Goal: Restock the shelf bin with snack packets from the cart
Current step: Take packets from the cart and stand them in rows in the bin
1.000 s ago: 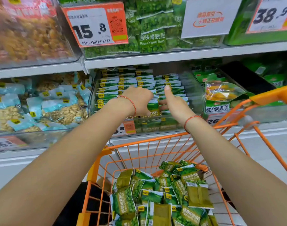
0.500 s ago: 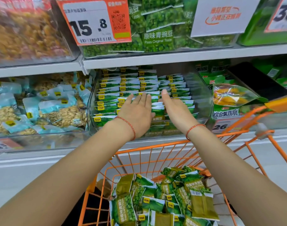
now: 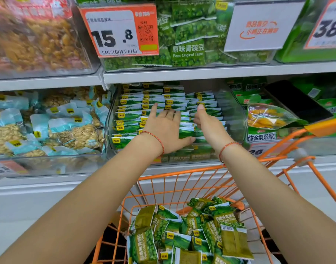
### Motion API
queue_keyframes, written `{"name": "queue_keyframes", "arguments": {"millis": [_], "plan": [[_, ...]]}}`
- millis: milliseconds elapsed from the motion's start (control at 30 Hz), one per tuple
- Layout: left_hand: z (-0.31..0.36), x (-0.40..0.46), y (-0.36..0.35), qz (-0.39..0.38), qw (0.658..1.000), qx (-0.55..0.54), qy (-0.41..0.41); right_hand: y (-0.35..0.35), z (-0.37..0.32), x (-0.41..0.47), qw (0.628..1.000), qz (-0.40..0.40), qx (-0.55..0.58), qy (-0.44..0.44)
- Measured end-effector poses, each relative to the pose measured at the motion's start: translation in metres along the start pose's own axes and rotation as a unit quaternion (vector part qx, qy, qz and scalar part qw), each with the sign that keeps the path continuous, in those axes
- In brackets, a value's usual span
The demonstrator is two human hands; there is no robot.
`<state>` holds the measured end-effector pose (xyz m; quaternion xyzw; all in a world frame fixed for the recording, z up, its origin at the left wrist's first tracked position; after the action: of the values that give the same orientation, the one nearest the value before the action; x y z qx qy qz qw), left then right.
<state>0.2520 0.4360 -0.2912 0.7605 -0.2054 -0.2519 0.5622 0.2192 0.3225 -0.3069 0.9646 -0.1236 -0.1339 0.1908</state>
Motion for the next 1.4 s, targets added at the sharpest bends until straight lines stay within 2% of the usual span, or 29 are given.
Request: {"name": "queue_keyframes", "arguments": {"millis": [200,467,600,700,900,1067,1300,1400], "plan": [[-0.004,0.008,0.004,-0.005,0.997,-0.064,-0.044,-0.008,-0.008,0.022,0.993,-0.043,0.086,-0.071],[0.001,0.021,0.007,-0.014,0.987,-0.131,-0.094,-0.01,-0.001,0.034,0.987,-0.039,0.142,-0.062],[-0.001,0.02,0.004,0.003,0.987,-0.128,-0.092,-0.015,-0.008,0.042,0.99,-0.039,0.119,-0.064],[-0.002,0.019,0.002,0.023,0.988,-0.114,-0.098,-0.014,-0.011,0.051,0.99,-0.003,0.114,-0.08],[-0.009,0.014,-0.003,0.042,0.993,-0.069,-0.09,-0.02,-0.013,0.058,0.991,-0.04,0.111,-0.065],[-0.006,-0.008,-0.006,0.124,0.991,0.024,-0.049,0.004,0.001,0.044,0.989,0.038,0.13,-0.058],[0.008,-0.007,-0.013,0.019,0.999,0.034,-0.006,0.027,-0.008,-0.003,0.991,0.062,0.116,-0.003],[0.011,-0.014,-0.003,0.021,0.999,0.035,-0.002,0.034,-0.009,-0.026,0.993,0.071,0.09,0.011]]}}
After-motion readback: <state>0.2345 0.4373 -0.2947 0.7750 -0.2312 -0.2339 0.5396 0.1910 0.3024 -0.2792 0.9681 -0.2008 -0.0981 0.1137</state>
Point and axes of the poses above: each hand's wrist, its own x-axis towards the middle knuckle, its own y-axis out of the back of the hand, z = x × y, the point moved 5 cm from there along x, towards the middle knuckle, and after that the axes turned 4 degrees about -z, right-handed, at the moved point
